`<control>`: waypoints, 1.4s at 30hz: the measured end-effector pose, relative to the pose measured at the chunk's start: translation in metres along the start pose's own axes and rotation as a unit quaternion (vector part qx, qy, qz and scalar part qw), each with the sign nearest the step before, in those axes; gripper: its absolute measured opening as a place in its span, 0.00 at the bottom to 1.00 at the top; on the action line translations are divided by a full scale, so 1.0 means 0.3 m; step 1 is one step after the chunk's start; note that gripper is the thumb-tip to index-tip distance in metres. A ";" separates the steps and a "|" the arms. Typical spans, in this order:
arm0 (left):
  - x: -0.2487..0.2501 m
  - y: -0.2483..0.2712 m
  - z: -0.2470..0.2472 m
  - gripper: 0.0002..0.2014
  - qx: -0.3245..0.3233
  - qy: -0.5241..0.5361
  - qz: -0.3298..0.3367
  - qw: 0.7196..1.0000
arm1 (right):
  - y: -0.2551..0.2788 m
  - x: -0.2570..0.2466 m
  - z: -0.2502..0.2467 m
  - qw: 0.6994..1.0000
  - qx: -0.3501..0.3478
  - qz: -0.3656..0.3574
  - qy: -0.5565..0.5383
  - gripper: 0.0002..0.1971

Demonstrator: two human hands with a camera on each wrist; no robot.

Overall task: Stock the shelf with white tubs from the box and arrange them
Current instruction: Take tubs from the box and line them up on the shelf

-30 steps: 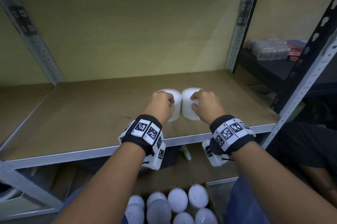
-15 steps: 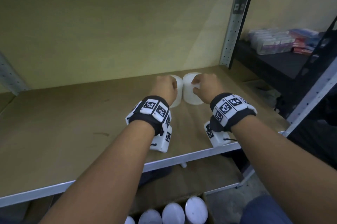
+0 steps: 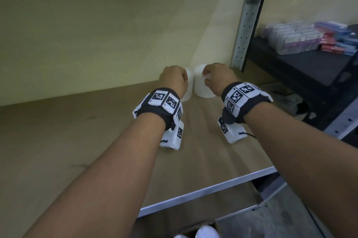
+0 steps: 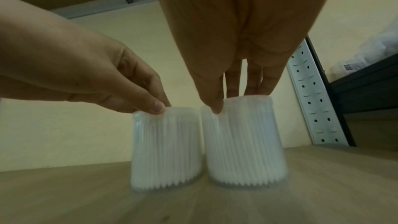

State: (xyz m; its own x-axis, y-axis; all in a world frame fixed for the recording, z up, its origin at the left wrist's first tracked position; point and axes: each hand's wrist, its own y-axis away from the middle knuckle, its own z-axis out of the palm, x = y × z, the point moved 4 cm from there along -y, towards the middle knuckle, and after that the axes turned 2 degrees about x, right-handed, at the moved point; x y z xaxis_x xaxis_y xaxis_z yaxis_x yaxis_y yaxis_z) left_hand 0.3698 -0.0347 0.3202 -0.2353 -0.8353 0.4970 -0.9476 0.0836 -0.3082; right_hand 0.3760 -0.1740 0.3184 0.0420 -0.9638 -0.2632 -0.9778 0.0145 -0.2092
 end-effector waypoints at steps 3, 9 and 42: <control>0.001 -0.038 0.013 0.09 0.001 0.000 0.004 1.000 | -0.040 0.013 0.008 1.000 -0.004 0.000 -0.001 0.18; 0.000 -0.080 0.031 0.09 0.003 -0.008 0.009 1.000 | -0.084 0.024 0.013 1.000 -0.007 0.000 0.015 0.18; -0.166 0.916 -0.301 0.22 -0.145 -0.073 -0.033 0.986 | 0.846 -0.244 0.015 0.982 -0.129 -0.118 -0.064 0.21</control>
State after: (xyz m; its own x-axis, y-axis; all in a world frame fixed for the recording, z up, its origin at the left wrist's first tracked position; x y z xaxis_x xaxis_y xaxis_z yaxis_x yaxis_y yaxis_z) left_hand 0.1017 0.0789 0.2840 -0.1577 -0.9116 0.3796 -0.9867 0.1604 -0.0246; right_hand 0.1257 -0.0986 0.2802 0.2841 -0.8904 -0.3556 -0.9562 -0.2902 -0.0373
